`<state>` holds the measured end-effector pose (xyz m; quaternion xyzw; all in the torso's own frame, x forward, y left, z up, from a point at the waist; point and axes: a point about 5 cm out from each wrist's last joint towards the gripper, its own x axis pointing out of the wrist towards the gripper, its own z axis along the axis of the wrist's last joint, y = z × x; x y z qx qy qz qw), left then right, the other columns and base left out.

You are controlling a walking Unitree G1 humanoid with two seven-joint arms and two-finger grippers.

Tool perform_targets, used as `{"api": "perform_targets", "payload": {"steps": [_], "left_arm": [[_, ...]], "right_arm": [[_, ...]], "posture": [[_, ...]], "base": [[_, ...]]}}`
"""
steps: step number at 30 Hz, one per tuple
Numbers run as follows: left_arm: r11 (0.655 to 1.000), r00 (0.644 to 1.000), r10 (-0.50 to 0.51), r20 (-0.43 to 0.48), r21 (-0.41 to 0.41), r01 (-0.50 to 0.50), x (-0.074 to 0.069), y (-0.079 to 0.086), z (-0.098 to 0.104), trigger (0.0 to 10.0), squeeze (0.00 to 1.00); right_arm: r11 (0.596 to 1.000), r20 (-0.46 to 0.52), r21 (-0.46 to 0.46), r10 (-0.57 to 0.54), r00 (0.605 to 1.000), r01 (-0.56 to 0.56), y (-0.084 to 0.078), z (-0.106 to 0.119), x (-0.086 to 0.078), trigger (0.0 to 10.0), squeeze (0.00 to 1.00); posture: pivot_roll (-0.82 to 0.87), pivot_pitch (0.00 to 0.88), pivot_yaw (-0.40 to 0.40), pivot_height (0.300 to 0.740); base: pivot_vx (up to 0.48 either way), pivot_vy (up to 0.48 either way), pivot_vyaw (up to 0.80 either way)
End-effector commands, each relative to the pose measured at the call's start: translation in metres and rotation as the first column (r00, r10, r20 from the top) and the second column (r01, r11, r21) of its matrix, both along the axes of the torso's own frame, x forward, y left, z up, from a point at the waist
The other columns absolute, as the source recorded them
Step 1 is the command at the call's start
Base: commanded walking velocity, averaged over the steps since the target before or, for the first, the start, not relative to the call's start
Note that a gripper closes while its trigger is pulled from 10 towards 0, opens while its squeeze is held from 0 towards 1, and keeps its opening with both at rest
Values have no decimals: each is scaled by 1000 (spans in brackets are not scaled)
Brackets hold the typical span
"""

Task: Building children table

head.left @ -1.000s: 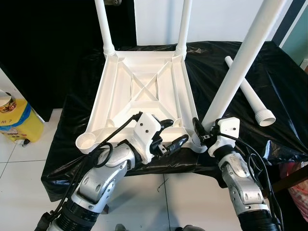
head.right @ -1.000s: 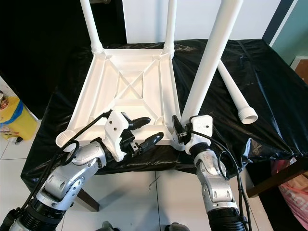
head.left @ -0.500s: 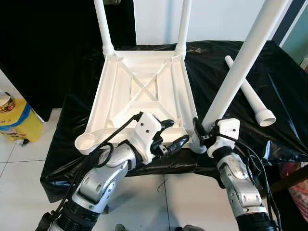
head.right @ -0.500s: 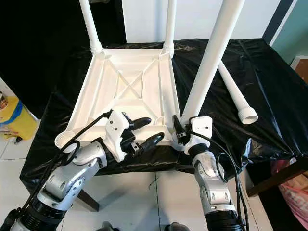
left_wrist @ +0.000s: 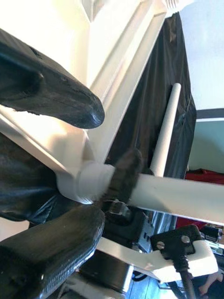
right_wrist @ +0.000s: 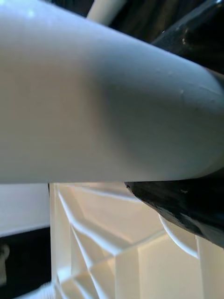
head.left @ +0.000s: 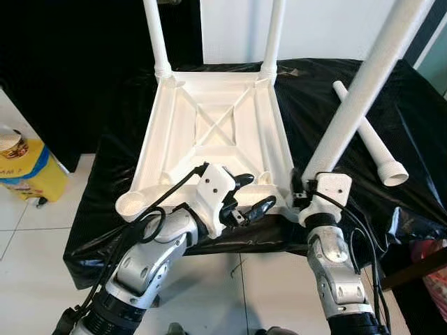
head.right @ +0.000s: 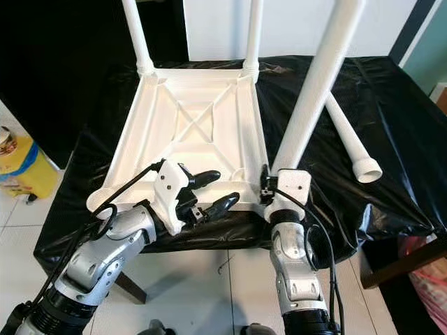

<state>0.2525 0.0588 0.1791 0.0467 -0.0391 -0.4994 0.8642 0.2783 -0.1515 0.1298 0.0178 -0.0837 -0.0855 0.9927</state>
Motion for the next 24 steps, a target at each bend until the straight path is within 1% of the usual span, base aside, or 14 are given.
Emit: {"api": "perform_targets", "payload": {"steps": [1,9,10,13,16,20,24], "left_arm": [[998,998,-66,5,5,66,-4,-3,3,10000,0],[998,998,-65,9,9,65,-3,-1,4,10000,0],[998,998,-67,11,11,67,-3,-1,4,10000,0],[998,998,-68,12,12,68,-2,-1,4,10000,0],[998,997,-70,12,12,70,-3,-1,4,10000,0],[997,997,-74,13,14,74,-2,-1,5,10000,0],[997,997,-76,14,14,76,-2,-1,5,10000,0]], "right_arm": [[996,-83,-21,-93,992,92,-18,-17,-6,10000,0],[998,-19,-9,-64,998,64,-16,-14,-10,10000,0],[999,9,-15,-50,999,50,-17,-14,-13,10000,0],[999,23,-26,-47,999,47,-18,-15,-15,10000,0],[998,16,-33,-54,998,54,-20,-18,-16,10000,0],[992,-25,-11,-128,992,127,-27,-23,-14,10000,0],[990,-33,14,-137,990,138,-28,-22,-11,10000,0]], "posture": [[-28,91,-16,740],[-24,81,-8,740],[-25,78,-5,740],[-26,77,-4,740],[-26,75,-2,740],[-27,71,0,740],[-30,67,1,740]], "base": [[0,0,0],[0,0,0],[0,0,0],[0,0,0],[0,0,0],[0,0,0],[0,0,0]]}}
